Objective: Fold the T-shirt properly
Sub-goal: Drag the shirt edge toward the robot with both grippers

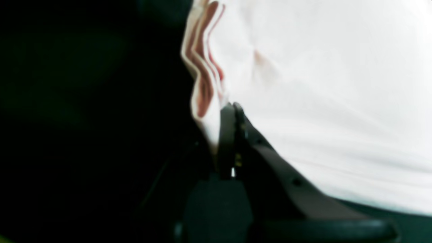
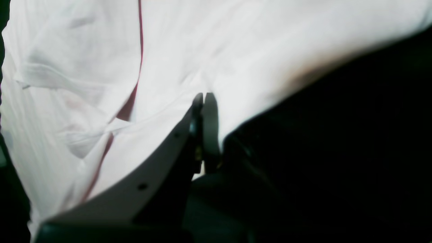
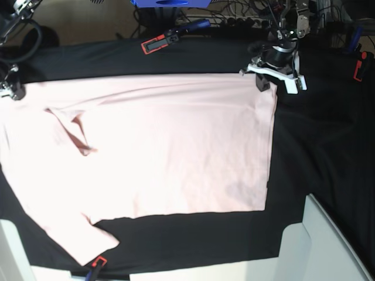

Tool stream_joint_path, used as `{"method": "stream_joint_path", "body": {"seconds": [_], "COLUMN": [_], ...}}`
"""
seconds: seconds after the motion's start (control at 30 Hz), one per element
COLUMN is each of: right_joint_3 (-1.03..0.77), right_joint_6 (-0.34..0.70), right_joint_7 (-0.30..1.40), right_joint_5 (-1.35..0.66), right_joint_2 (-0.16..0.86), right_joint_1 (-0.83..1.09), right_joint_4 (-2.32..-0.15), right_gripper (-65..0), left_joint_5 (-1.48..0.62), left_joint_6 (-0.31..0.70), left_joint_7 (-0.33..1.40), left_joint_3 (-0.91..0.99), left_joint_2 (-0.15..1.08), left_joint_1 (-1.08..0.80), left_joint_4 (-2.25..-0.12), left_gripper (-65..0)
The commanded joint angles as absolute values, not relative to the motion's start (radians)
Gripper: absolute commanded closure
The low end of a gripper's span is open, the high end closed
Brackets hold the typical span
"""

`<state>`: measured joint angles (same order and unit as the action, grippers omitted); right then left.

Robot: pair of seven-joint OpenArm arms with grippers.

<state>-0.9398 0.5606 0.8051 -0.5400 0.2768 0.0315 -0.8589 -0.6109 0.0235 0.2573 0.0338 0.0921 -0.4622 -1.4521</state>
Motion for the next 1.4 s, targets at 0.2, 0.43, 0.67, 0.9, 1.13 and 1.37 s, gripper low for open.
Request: {"method": "stream_joint_path", "body": {"seconds": [0.2, 0.43, 0.67, 0.9, 1.13, 1.37], "right_joint_3": [-0.944, -0.946, -0.946, -0.946, -0.946, -0.946], "right_joint_6": [0.545, 0.544, 0.544, 0.544, 0.544, 0.544], "right_joint_7": [0.837, 0.854, 0.849, 0.854, 0.854, 0.854], "right_joint_5": [-0.512, -0.512, -0.512, -0.512, -0.512, -0.512], "right_joint_2": [0.219, 0.171, 0.17, 0.168, 0.16, 0.128], "right_joint_1": [0.108, 0.157, 0.197, 0.196, 0.193, 0.193], "right_joint_4": [-1.029, -1.13, -1.13, -1.13, -1.129, -1.129], "right_gripper": [-0.3, -0.3, -0.3, -0.3, -1.2, -18.1], "left_joint_5": [-0.604, -0.604, -0.602, -0.602, -0.602, -0.602], "left_joint_6": [-0.004, -0.004, -0.004, -0.004, -0.004, -0.004], "left_joint_7": [0.226, 0.226, 0.226, 0.226, 0.231, 0.234], "left_joint_3": [0.093, 0.09, 0.085, 0.09, 0.085, 0.091], "left_joint_2": [0.108, 0.108, 0.122, 0.122, 0.12, 0.119], "left_joint_1": [-0.487, -0.501, -0.532, -0.541, -0.535, -0.536], "left_joint_4": [-1.468, -1.468, -1.521, -1.535, -1.506, -1.484], "left_gripper": [0.0, 0.0, 0.0, 0.0, 0.0, -6.2]}}
